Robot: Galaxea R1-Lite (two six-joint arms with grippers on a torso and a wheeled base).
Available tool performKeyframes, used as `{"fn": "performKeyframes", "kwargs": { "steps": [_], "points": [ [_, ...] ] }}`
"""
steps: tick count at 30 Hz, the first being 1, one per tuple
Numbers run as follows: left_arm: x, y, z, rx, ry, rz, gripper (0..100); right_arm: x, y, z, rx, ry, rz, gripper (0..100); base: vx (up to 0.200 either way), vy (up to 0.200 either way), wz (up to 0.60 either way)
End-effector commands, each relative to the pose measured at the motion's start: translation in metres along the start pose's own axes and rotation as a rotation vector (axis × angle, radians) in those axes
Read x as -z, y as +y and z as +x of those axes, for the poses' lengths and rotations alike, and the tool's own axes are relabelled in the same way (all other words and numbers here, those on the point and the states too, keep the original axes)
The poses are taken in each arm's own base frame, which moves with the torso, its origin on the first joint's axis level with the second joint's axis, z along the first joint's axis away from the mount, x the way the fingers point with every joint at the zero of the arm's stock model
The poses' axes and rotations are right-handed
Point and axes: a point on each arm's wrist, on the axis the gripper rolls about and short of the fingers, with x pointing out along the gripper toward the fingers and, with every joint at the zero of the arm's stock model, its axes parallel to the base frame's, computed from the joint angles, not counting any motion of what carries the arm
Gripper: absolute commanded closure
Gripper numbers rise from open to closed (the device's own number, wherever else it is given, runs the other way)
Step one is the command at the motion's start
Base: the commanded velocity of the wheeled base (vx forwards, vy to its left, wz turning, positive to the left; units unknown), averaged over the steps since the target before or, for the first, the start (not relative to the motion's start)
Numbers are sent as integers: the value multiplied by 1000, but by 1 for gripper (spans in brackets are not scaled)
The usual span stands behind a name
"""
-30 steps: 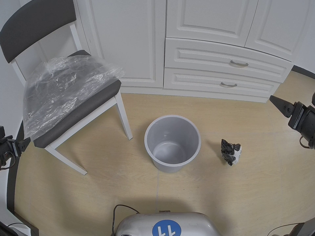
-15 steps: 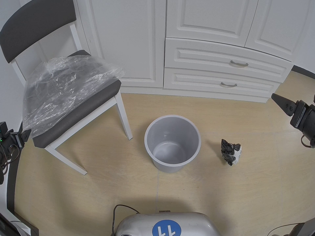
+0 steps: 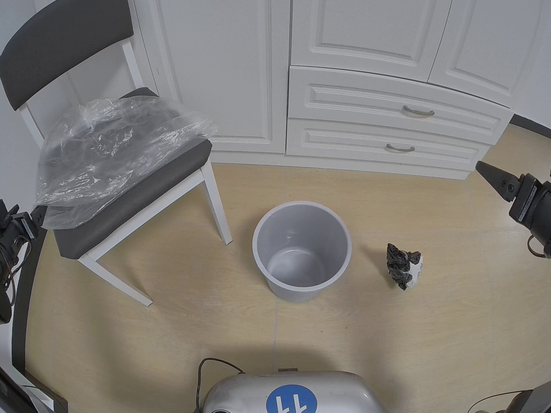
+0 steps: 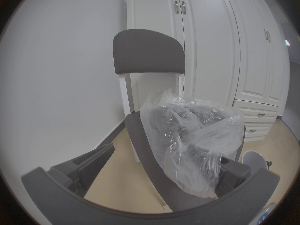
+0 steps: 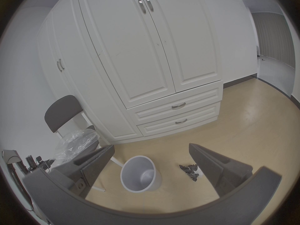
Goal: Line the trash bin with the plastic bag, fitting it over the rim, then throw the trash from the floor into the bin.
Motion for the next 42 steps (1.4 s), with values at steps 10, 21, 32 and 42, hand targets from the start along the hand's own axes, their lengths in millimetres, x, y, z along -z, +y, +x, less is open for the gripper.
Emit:
{"fn": "performKeyframes", "kwargs": {
  "steps": [10, 21, 32, 42],
  "points": [
    [-1, -3, -9, -6, -70, 40, 0, 0, 1, -1, -9, 1, 2, 0, 0, 0, 0],
    [-14, -1, -18, -114, -140, 199, 0, 1, 1, -1, -10, 4, 1, 0, 0, 0, 0],
    [-23, -1, -23, -172, -177, 271, 100, 1, 1, -1, -10, 4, 1, 0, 0, 0, 0],
    [-24, -5, -21, -154, -185, 271, 100, 4, 2, -2, -26, 17, -3, 0, 0, 0, 0]
  ]
}}
